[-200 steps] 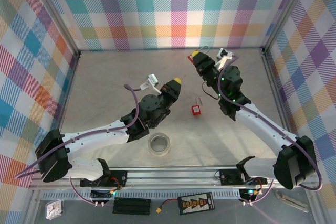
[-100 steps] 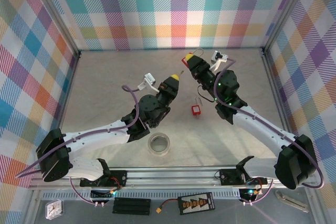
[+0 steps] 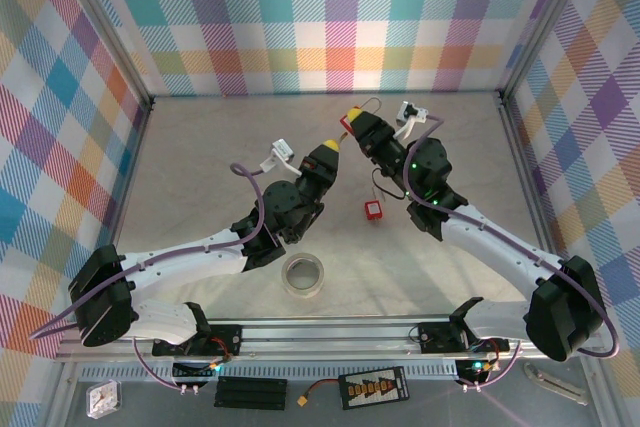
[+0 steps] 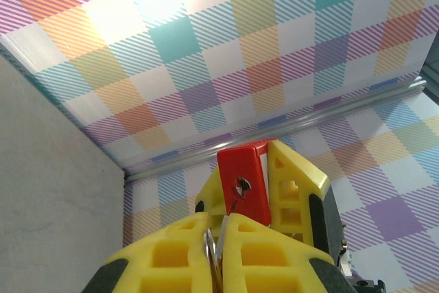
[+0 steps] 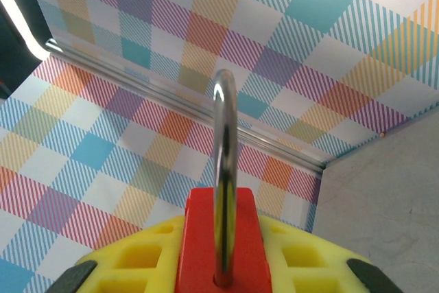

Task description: Unlock with the key

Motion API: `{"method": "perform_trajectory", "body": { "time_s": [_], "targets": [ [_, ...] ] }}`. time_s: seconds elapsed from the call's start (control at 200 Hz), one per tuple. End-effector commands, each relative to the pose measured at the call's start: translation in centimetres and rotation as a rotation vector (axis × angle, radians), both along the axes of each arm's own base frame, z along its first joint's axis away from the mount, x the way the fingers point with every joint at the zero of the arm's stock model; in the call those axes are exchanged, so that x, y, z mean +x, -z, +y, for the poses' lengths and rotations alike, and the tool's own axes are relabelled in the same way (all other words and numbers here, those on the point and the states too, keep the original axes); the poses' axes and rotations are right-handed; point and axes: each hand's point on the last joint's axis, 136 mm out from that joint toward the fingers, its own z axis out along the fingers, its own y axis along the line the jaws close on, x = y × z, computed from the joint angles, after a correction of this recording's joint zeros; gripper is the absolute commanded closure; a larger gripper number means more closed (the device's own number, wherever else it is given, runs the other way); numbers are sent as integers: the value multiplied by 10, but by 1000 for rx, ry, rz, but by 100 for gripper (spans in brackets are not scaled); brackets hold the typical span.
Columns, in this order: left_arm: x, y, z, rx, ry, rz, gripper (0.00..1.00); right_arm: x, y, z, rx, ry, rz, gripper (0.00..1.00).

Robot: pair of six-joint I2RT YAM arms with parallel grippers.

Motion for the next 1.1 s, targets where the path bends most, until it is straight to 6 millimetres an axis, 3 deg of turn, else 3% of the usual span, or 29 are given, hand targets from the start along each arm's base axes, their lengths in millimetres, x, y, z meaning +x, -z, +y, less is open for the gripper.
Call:
{"method": "perform_trajectory", "body": {
  "time_s": [0.0,0.175,0.795,1.095],
  "targets": [
    [-3,-16,18,-28,-47,-32,100,-12,-25,-5,43,2,-80,100],
    [-4,-17,21,-32,-54,-36,100,-13,-23,1,41,-18,-79,100],
    [-1,-9,2,-66,9,-13,100,-15,-22,4,44,-19,-82,100],
    [2,-12,5,-91,3,-21,100,-17,-21,6,49,-37,-83,100]
  ]
}}
